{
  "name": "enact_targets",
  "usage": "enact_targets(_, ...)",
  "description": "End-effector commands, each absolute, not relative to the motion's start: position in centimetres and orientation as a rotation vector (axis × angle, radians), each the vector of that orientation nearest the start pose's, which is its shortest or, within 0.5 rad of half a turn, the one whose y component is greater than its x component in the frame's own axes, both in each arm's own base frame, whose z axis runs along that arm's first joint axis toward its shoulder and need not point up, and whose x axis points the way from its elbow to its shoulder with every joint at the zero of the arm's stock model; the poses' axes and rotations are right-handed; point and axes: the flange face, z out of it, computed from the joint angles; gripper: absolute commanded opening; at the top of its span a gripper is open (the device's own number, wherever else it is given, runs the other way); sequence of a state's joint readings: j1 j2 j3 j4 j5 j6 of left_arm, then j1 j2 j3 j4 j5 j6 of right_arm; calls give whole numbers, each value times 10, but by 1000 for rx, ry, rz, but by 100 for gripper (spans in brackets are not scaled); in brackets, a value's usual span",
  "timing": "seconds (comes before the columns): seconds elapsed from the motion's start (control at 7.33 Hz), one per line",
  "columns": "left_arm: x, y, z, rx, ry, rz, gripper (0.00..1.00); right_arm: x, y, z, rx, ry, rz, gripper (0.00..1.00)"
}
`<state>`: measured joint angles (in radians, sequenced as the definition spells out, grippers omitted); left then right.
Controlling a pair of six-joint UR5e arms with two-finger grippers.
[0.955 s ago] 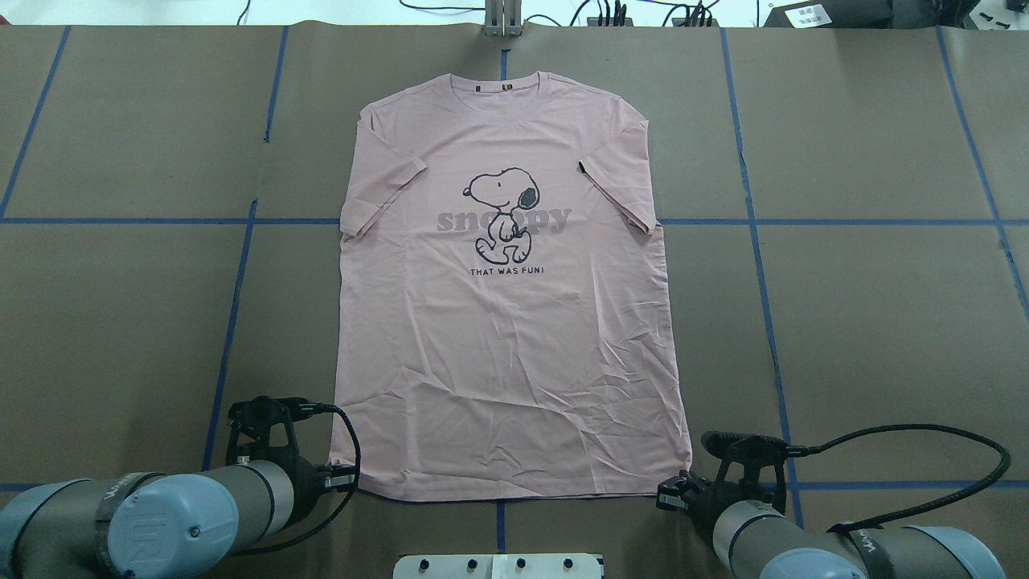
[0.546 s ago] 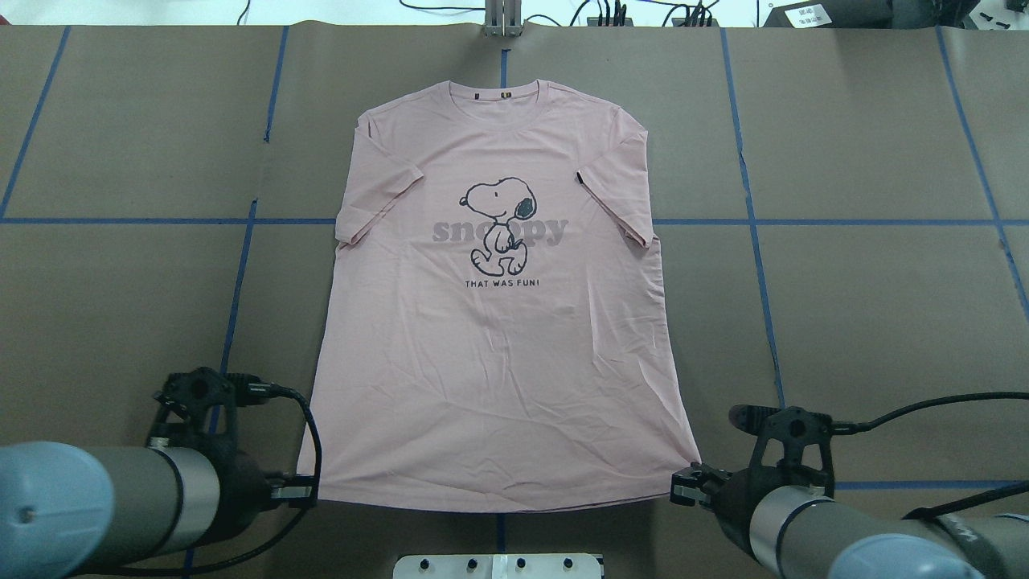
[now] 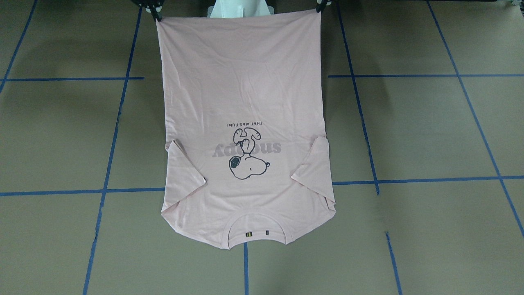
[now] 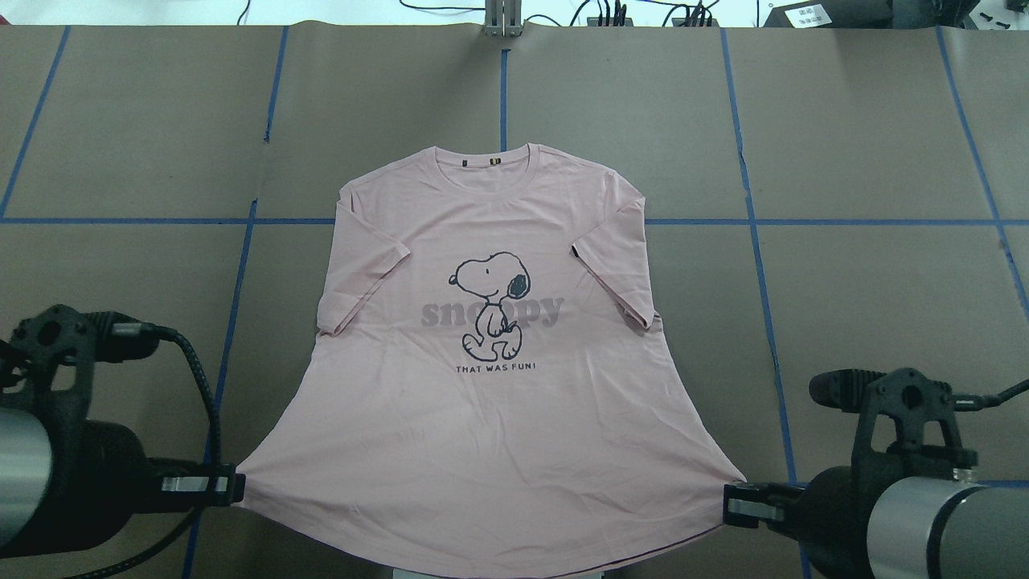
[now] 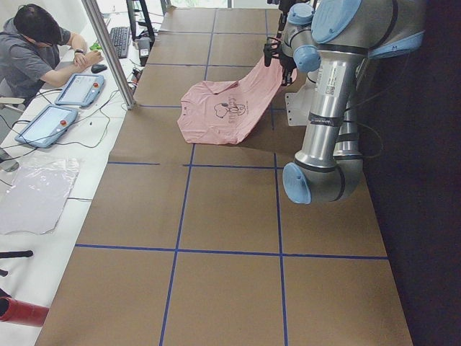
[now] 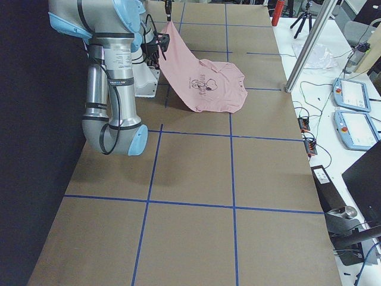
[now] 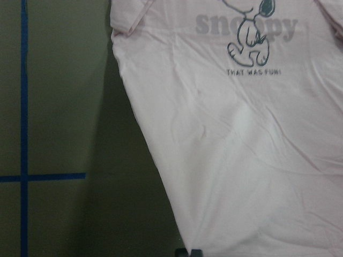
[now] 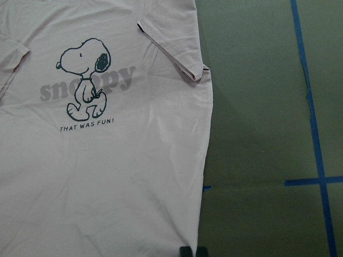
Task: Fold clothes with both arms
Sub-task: 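Lift the hem with both grippers and fold it toward the collar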
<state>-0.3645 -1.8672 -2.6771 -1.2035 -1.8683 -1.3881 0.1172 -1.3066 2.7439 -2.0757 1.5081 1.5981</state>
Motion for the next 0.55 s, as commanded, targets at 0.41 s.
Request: enact_targets(0.41, 332, -373, 160, 198, 848, 14, 0, -339, -306, 149, 255, -769, 175, 0)
